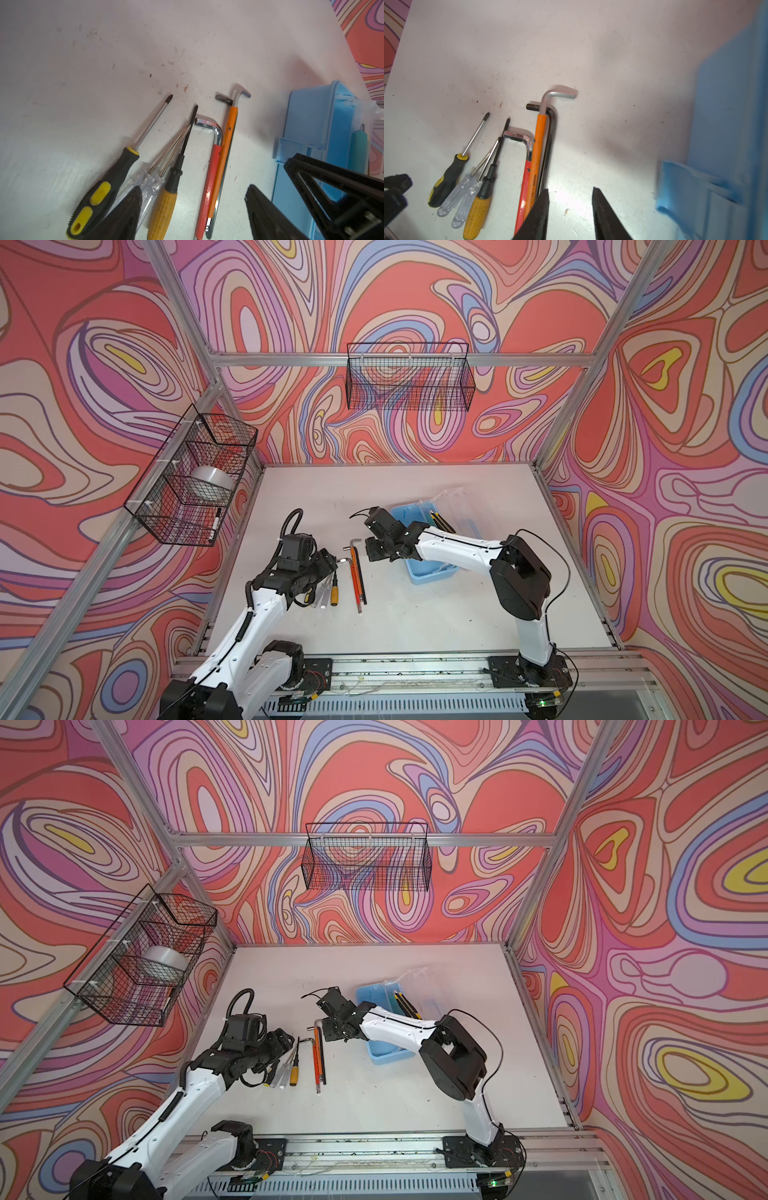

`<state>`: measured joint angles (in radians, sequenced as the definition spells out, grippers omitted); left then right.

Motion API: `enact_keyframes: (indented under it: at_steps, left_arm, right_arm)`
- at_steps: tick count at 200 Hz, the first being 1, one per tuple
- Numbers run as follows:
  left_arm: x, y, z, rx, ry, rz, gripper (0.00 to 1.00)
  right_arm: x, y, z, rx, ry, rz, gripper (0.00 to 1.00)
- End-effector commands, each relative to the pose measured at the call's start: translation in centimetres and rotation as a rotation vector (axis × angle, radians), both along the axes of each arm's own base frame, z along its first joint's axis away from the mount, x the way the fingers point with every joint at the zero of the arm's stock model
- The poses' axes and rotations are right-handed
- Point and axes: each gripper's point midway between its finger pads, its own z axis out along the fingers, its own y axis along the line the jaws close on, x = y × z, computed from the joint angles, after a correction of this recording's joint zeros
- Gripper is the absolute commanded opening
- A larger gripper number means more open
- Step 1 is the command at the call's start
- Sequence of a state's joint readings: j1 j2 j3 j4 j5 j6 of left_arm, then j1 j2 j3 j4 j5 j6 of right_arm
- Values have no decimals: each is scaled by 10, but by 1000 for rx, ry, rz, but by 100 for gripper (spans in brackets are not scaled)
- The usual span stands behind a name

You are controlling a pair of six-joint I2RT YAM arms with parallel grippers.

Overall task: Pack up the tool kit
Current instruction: 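Reach the right gripper across to the orange hex key while the left draws back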

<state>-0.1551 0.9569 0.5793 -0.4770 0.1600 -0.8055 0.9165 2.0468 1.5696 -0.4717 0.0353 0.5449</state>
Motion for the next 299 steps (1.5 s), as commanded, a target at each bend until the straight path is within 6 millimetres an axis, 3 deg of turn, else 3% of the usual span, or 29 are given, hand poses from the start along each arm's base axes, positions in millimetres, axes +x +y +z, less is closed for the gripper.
enact_keyframes:
  at_steps: [1,73,113,168,273,299]
  left_arm:
    - [2,-10,1,-59,-11,-35,79]
    - [3,-8,4,-49,-30,-38,80]
    - [-3,-3,1,-39,-24,-32,80]
    - [-4,-3,-5,-53,-16,-35,80]
    - [-2,-1,-9,-53,-10,-26,79]
    - [-1,0,-9,-53,-12,-23,79]
  right_arm:
    - [2,23,3,36,-3,21,37]
    - [6,54,-27,37,49,58,35]
    - [8,57,-45,18,75,48,32]
    - [8,64,-54,27,91,52,27]
    - [12,49,-86,-124,90,19,23]
    - [16,43,-84,-150,72,5,23]
